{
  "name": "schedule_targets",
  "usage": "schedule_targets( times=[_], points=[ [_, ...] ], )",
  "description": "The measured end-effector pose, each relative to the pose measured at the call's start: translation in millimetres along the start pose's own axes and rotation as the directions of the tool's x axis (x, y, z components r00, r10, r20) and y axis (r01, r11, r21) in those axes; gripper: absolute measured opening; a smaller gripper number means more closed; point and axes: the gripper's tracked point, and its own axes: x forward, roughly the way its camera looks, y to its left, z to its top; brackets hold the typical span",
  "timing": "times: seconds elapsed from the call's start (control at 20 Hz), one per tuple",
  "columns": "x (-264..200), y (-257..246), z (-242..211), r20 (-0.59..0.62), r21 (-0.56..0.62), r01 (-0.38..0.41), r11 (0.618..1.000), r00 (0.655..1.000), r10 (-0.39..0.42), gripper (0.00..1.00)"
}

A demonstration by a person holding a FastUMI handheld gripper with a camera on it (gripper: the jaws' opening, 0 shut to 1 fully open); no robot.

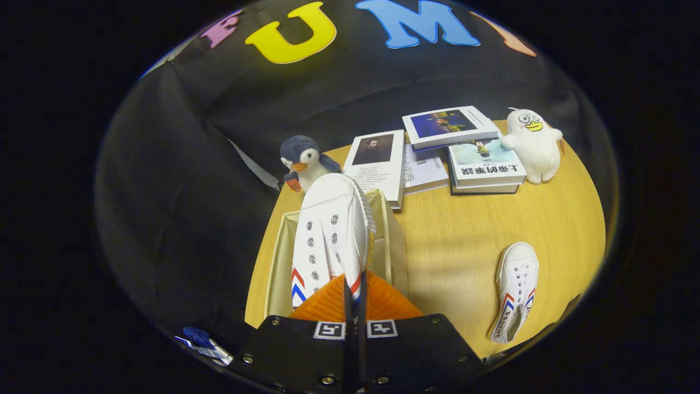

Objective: Open the storage box then place both shoes into the box .Put the left shoe in first, then the right shoe, with the right side of both shoes facing outward in a uniform manner.

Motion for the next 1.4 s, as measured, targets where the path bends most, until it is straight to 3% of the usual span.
schedule_targets(
  times=[0.9,1.15,1.2,1.4],
  points=[
    [105,34,-64,-0.159,-0.022,0.109,0.994,0.981,-0.111,0.01],
    [129,42,-78,-0.214,-0.029,0.095,0.995,0.972,-0.099,0.01],
    [130,52,-80,-0.22,-0.032,0.048,0.998,0.974,-0.054,0.06],
    [112,66,-59,-0.133,-0.079,-0.03,0.996,0.991,0.019,0.66]
  ],
)
